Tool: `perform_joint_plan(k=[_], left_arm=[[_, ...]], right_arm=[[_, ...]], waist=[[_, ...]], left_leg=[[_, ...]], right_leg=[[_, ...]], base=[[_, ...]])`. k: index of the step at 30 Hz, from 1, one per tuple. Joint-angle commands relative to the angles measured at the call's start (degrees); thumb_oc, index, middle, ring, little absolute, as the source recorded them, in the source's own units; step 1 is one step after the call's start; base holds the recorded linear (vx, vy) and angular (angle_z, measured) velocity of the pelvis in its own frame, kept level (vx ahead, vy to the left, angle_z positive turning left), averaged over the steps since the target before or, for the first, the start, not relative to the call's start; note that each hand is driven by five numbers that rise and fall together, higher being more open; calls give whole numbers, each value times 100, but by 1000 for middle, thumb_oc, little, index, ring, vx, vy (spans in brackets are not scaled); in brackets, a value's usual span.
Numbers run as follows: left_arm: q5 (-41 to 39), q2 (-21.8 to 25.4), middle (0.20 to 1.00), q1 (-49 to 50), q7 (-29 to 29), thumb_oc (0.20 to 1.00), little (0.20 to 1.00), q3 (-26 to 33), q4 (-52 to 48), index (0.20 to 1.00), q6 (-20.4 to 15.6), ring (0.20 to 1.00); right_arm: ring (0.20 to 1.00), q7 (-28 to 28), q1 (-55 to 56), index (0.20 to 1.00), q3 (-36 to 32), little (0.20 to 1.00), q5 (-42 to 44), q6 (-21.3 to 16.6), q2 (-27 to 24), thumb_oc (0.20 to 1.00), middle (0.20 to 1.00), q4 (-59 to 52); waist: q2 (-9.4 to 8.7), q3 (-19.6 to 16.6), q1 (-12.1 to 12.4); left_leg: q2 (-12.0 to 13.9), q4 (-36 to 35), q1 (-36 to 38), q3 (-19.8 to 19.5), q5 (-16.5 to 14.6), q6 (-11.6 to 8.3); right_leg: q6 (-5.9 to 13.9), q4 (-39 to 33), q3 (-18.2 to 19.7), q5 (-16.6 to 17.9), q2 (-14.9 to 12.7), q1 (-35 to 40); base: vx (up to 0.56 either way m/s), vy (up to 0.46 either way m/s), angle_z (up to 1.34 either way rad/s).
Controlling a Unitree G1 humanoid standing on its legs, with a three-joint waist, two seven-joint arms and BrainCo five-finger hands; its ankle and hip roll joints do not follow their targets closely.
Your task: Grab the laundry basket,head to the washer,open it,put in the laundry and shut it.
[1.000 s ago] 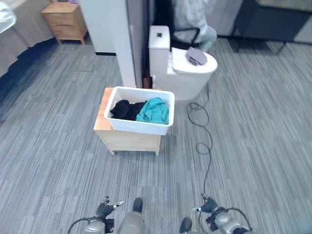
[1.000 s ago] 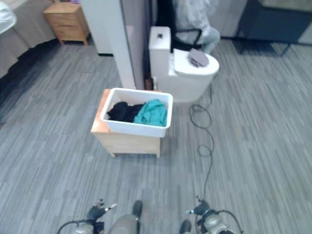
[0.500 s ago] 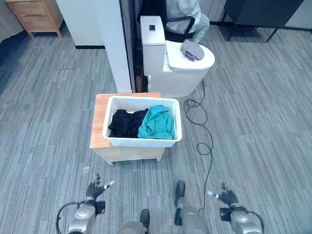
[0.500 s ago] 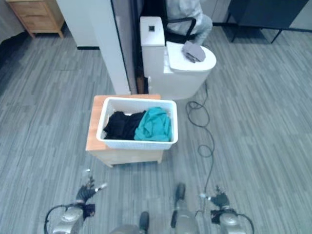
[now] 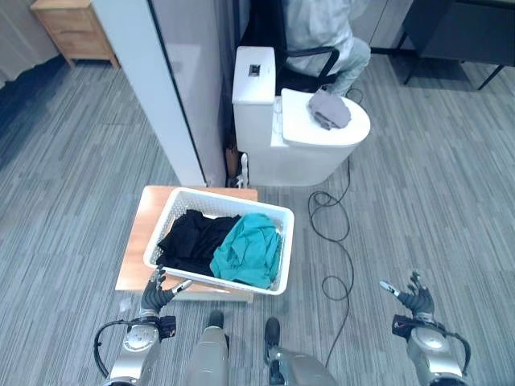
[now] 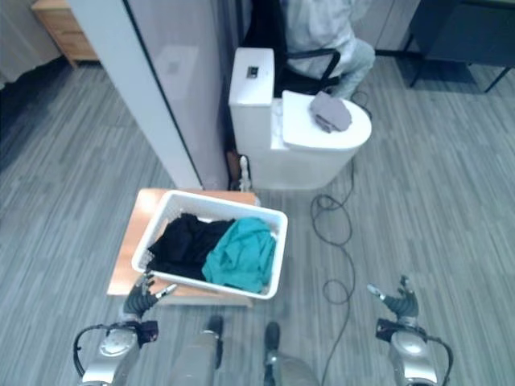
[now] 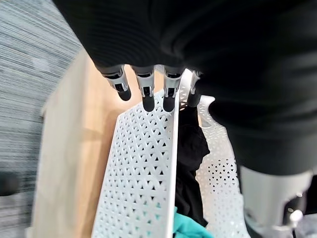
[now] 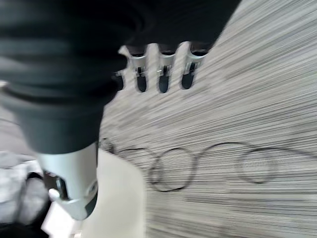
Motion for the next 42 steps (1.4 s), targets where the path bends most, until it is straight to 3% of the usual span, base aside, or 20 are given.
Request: perform_joint_plan(k=[1,8,19,25,28,35,39,42], left_arm=[[432,205,1000,-284,-24,1000,1000,47,-494,1000,-253,1000],[440,394,1000,294,-344,1000,1000,212,-730,1000,-182,1000],[105,441,1000,224,-372,1000,1000,54,-951,1000,-249,1000],[1315,1019,1000,-424,-168,1000,1000,387,-989,1000,-28,1000],[2032,1492,1000,-1393,277,1000,1000,718,-845,1000,165,1000],[2743,2113,1000,-2744,873,1000,1000,718,-400,1000,496,1000],[2836,2135,1000,-3129,932,1000,1000,499,-258,1000,578,1000],[2758,1870,1000,-3449,950,1000,1000,167,-164,1000,660,1000]], right_arm=[[1000,70,403,1000,-117,1000,-212,-96,-252,1000,1000,-520],[1000,609,271,1000,228,1000,-42,-116,-123,1000,1000,-1179],[1000,486,-448,1000,583,1000,-53,-163,-313,1000,1000,-1000],[1000,382,-730,1000,563,1000,-117,-69,-268,1000,1000,-1158],[1000,528,-811,1000,654,1000,-13,-31,-163,1000,1000,-1368],[1000,839,-845,1000,1012,1000,345,-103,-24,1000,1000,-1590],[1000,812,-906,1000,1107,1000,365,-117,-10,1000,1000,-1603],[1000,718,-961,1000,1161,1000,369,-104,14,1000,1000,-1623]], waist=[[46,-124,-42],[41,-84,111],[-14,88,251],[4,208,213],[14,290,140],[-26,449,2],[-39,532,-48],[-27,648,-103]], left_leg=[[-73,468,409,207,163,115],[-139,388,671,431,-20,227],[-103,425,627,653,-126,290],[-68,425,484,669,-116,235],[-60,438,357,648,-91,179],[-32,518,107,634,-68,108],[-14,567,16,625,-63,91],[-21,582,-45,625,-46,85]], right_leg=[[744,641,-40,-454,-719,-458],[818,532,214,-329,-900,-452],[897,380,375,-70,-950,-718],[901,407,366,-46,-953,-897],[890,455,360,-22,-944,-1055],[885,537,345,5,-957,-1318],[883,591,356,7,-959,-1427],[879,638,362,11,-957,-1514]], base=[[18,128,-38],[43,74,-25],[-17,-2,-19],[0,0,0],[-24,-10,1],[-20,-15,0],[-17,-11,-3],[-34,-16,-1]])
